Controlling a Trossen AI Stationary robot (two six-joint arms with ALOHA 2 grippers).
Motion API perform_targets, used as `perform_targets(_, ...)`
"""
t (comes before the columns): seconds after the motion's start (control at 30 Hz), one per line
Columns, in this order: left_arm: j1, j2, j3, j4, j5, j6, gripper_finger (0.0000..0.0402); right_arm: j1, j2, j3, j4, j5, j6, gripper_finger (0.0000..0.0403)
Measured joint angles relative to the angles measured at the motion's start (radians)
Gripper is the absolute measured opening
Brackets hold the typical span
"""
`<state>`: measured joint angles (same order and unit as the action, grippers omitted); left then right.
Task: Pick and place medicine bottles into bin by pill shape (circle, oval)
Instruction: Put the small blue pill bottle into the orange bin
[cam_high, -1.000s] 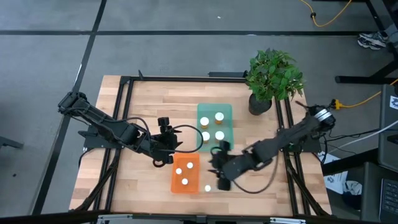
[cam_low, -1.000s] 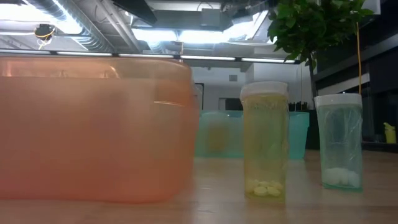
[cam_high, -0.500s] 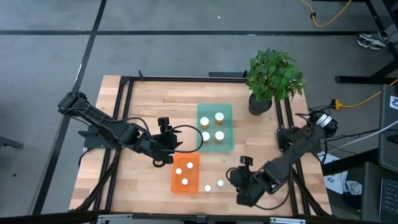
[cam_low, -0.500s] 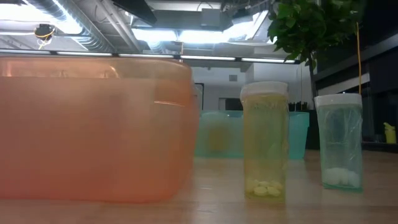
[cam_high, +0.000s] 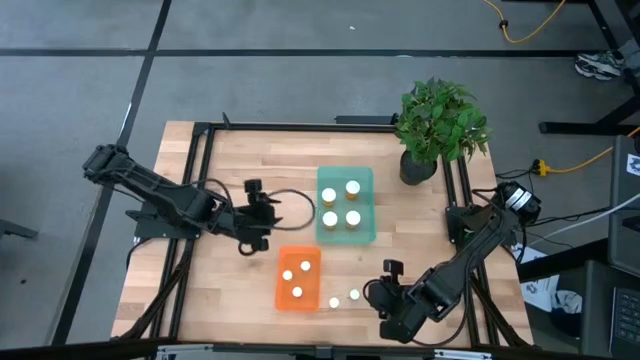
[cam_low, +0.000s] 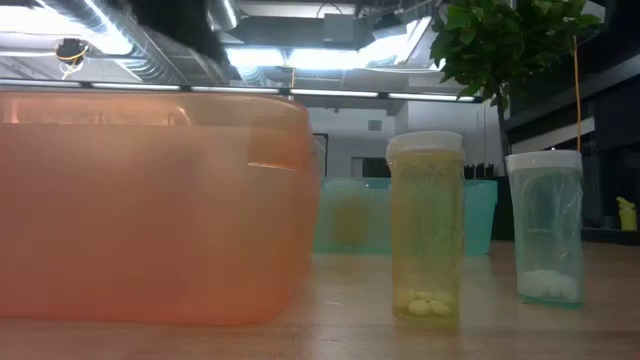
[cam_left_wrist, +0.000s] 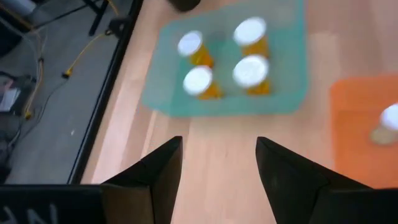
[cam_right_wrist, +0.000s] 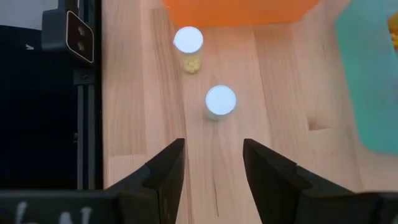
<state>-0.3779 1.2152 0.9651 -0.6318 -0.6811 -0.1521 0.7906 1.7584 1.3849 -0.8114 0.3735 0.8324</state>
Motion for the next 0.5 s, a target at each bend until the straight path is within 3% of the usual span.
perform_targets(0.17,0.090,-0.214,-0.248,0.158,0.029,0.013,0.0195,0.000,0.000,0.000,0.000,0.000,-0.002,0.0164)
perform_targets(0.37,0.235,-0.577,-0.584,0.470,0.174,0.106,0.0195,0.000,0.000,0.000,-0.002,0.000,-0.004,0.0165)
perform_targets(0.5,0.314,-0.793,-0.724,0.616,0.272,0.148,0.0195,0.000,0.000,0.000,-0.002,0.000,-0.004,0.0165)
